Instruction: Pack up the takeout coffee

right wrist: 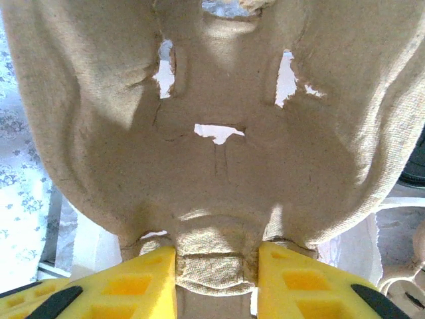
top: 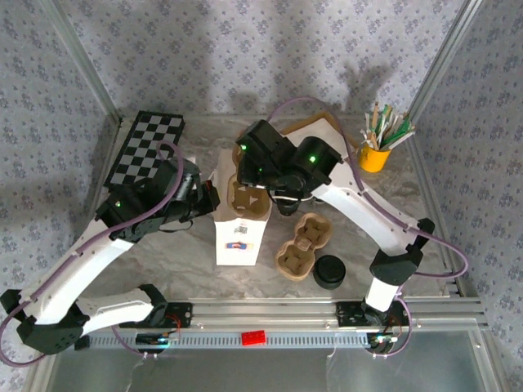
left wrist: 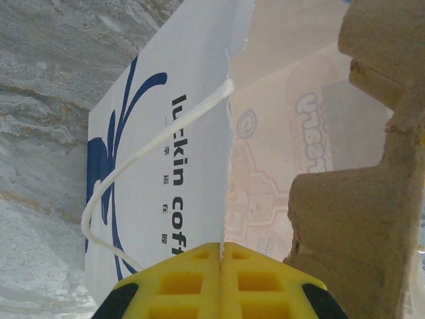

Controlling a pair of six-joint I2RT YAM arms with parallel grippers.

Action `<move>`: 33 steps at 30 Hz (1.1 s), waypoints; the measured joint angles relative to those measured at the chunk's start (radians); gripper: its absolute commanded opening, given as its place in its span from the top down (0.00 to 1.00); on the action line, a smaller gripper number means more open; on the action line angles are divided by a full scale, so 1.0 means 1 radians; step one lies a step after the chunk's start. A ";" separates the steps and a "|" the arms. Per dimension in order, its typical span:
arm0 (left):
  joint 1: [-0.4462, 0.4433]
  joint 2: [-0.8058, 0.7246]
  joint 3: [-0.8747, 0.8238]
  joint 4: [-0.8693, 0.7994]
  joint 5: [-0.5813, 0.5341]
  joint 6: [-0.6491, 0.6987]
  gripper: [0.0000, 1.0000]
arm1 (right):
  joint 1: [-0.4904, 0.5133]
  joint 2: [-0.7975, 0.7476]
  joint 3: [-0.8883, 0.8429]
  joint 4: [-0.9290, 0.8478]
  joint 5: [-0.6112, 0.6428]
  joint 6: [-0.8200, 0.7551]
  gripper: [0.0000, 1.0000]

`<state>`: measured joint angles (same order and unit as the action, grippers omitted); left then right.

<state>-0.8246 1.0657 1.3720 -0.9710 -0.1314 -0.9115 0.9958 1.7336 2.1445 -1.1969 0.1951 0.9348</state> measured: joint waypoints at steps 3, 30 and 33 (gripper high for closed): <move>0.000 0.003 -0.002 0.014 0.001 -0.006 0.86 | 0.005 0.000 0.000 -0.003 0.000 0.008 0.69; 0.138 0.187 0.167 -0.017 0.095 0.064 0.73 | 0.010 0.069 0.069 -0.094 -0.054 0.026 0.70; 0.151 0.190 0.167 -0.019 0.095 0.074 0.82 | 0.010 0.074 0.074 -0.098 -0.062 0.027 0.70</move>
<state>-0.6735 1.2552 1.5387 -0.9901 -0.0364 -0.8379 1.0058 1.8080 2.2185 -1.2953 0.1329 0.9619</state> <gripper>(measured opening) 0.241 0.301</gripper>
